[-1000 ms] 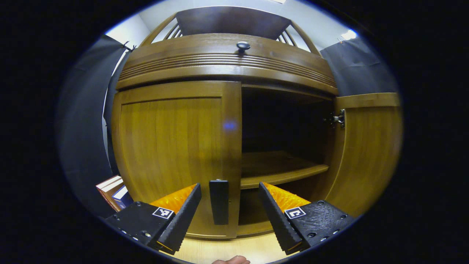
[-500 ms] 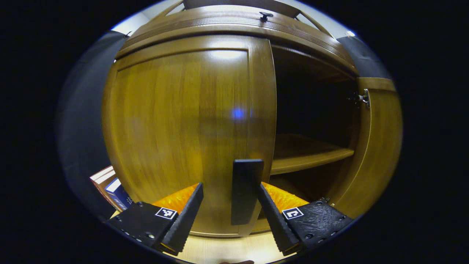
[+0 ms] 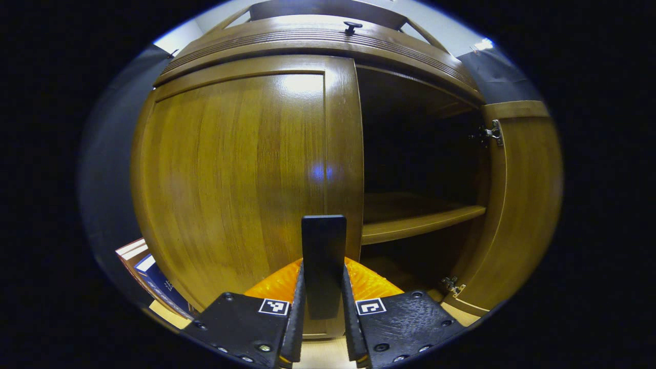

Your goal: Open the right door of the double-door shoe cabinet with the right hand, and open the left door with the left hand.

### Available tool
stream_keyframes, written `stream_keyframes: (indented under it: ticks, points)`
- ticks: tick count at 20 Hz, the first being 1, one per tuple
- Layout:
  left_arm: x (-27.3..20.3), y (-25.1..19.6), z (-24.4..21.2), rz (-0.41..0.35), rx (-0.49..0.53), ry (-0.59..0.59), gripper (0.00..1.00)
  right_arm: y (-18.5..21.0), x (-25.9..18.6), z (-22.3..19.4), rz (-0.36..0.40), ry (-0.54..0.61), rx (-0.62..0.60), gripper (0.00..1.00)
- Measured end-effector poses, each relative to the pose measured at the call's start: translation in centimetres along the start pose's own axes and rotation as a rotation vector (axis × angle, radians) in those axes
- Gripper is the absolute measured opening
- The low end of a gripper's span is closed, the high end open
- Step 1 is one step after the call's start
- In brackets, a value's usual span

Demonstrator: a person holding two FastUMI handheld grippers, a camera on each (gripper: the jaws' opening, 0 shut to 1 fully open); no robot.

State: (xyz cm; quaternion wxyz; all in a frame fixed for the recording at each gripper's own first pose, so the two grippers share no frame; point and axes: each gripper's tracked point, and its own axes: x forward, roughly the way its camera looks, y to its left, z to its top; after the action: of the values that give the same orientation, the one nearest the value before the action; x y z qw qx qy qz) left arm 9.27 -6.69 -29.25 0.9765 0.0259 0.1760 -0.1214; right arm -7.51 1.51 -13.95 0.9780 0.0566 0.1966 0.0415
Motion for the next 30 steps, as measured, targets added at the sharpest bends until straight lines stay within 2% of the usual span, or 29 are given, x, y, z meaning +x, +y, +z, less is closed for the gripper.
stream_keyframes:
  ticks: [1, 2, 3, 4, 5, 6, 13, 16, 17, 30]
  points:
    - [-0.2, 0.1, -0.1, 0.000, -0.009, 0.003, 0.41, -0.1, -0.2, -0.2, 0.007, 0.005, 0.003, 0.61]
    - [0.3, 0.1, -0.3, 0.003, -0.008, 0.006, 0.37, -0.1, -0.2, -0.5, 0.011, 0.011, 0.005, 0.61]
    - [0.1, 0.2, -0.2, 0.004, -0.007, 0.009, 0.20, -0.1, -0.2, -0.7, 0.017, 0.017, 0.006, 0.61]
    - [-0.1, 0.2, -0.2, 0.011, -0.007, 0.015, 0.29, 0.0, -0.2, -0.8, 0.021, 0.021, 0.004, 0.61]
    - [-0.3, 0.2, -0.2, 0.019, -0.008, 0.019, 0.20, -0.1, -0.1, -1.0, 0.023, 0.025, 0.002, 0.62]
    - [-0.7, 0.2, -0.3, 0.027, -0.008, 0.021, 0.28, 0.0, 0.1, -1.0, 0.030, 0.026, 0.001, 0.62]
    - [-3.9, 0.5, -0.6, 0.070, -0.006, 0.032, 0.28, 1.1, 0.4, -1.5, 0.100, 0.031, -0.023, 0.63]
    - [-5.6, 0.8, -0.8, 0.095, -0.002, 0.033, 0.29, 1.4, 0.7, -1.3, 0.125, 0.022, -0.034, 0.80]
    - [-6.1, 0.9, -0.8, 0.104, -0.005, 0.034, 0.29, 1.5, 0.8, -1.3, 0.137, 0.019, -0.035, 0.81]
    - [-13.9, 3.9, -1.5, 0.220, 0.004, 0.025, 0.28, 5.5, 1.9, -2.6, 0.302, 0.050, -0.080, 0.81]
